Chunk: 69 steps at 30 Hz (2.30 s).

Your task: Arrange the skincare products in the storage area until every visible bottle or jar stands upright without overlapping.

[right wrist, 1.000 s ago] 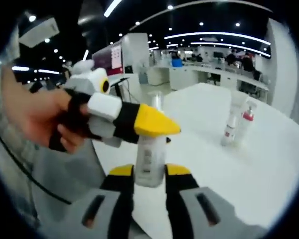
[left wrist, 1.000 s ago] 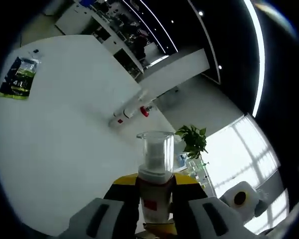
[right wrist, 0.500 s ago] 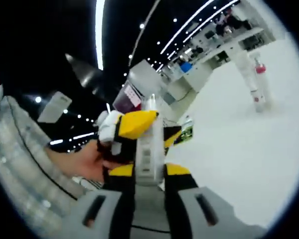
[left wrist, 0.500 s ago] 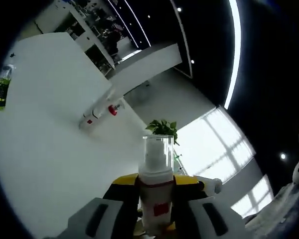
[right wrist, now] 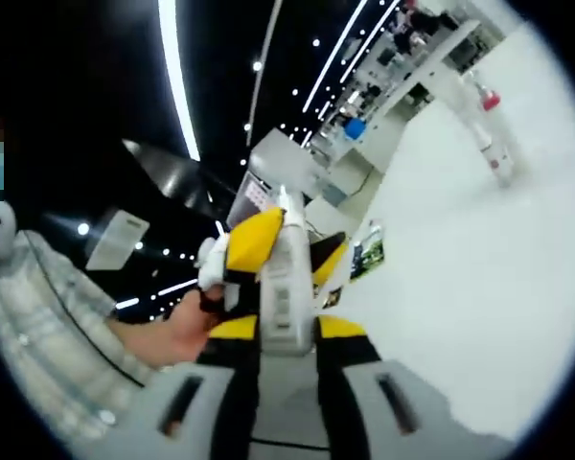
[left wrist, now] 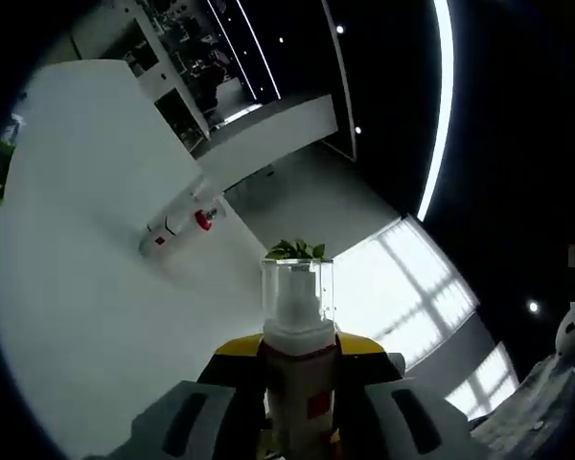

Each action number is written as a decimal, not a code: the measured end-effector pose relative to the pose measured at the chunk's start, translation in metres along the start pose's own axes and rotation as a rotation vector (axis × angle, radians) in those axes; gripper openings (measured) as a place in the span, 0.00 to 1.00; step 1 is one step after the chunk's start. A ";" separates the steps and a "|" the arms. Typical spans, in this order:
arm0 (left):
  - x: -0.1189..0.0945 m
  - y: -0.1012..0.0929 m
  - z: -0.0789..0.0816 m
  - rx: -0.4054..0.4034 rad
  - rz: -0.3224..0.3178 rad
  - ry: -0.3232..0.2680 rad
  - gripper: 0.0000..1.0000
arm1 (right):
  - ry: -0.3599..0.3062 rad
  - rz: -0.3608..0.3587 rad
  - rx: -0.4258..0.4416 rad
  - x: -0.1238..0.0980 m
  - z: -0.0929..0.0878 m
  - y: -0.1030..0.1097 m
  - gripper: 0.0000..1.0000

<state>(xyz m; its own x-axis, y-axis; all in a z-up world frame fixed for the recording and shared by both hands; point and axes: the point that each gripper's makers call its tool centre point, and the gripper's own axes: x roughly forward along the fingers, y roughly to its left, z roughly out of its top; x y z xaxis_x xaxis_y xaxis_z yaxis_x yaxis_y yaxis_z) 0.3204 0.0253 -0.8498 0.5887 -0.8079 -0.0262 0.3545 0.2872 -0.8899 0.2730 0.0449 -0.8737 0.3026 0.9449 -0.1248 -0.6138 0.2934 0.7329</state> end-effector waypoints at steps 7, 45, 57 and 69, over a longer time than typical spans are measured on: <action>-0.007 0.022 0.006 0.078 0.175 -0.042 0.26 | 0.084 -0.172 -0.226 0.009 -0.003 -0.008 0.19; -0.015 0.000 -0.011 0.248 0.058 0.080 0.24 | 0.080 -0.023 -0.183 0.018 -0.010 0.009 0.21; -0.047 0.022 0.001 0.342 0.160 0.051 0.24 | 0.129 0.025 -0.264 0.021 -0.004 0.019 0.28; -0.055 0.026 -0.007 0.403 0.182 0.072 0.24 | 0.061 -0.008 -0.235 0.015 0.021 0.013 0.34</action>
<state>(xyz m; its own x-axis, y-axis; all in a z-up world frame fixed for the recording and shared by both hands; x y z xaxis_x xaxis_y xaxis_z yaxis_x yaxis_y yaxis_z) 0.2923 0.0742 -0.8747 0.6209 -0.7552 -0.2101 0.5132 0.5942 -0.6193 0.2853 0.0600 -0.8521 0.2682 0.9472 -0.1756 -0.7662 0.3202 0.5571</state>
